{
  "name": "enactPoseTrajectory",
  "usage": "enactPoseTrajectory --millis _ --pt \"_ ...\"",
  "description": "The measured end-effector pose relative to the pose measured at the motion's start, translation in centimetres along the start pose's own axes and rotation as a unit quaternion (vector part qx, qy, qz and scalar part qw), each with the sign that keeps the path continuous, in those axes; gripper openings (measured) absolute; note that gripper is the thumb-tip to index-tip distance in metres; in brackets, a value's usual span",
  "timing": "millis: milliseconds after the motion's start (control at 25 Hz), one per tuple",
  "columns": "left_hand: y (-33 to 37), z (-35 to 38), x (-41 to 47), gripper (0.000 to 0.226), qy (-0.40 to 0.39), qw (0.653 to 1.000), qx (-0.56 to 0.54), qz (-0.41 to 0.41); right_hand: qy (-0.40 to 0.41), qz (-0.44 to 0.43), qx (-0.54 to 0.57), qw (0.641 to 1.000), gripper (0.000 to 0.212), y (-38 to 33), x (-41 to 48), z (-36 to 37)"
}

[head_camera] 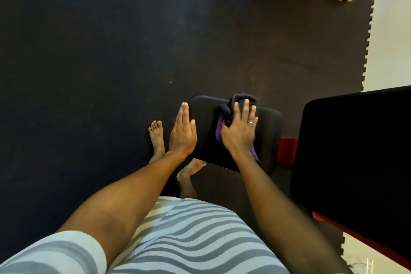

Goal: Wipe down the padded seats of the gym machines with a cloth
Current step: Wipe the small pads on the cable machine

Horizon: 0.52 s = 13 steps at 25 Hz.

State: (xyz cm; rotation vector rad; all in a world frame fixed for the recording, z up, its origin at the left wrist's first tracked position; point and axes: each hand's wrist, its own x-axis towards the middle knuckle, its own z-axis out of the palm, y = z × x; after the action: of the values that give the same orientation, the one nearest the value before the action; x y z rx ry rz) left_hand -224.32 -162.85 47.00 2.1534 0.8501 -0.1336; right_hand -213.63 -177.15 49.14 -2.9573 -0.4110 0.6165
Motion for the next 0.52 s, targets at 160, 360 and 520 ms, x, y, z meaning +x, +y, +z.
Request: enactPoseTrajectory --millis 160,360,520 --pt "-0.7 0.1 0.0 0.061 -0.020 1.000 -0.019 0.014 -0.001 -0.128 0.006 0.992 0.079 -3.4 -3.3 2.2" --pt "-0.8 -0.1 -0.1 0.062 -0.043 0.998 -0.047 0.017 0.007 -0.151 -0.001 0.988 0.085 4.0 -5.1 2.0" --pt "-1.6 -0.6 -1.1 0.061 -0.080 0.994 -0.076 0.008 0.018 -0.004 0.064 0.998 0.080 5.0 -4.7 0.9"
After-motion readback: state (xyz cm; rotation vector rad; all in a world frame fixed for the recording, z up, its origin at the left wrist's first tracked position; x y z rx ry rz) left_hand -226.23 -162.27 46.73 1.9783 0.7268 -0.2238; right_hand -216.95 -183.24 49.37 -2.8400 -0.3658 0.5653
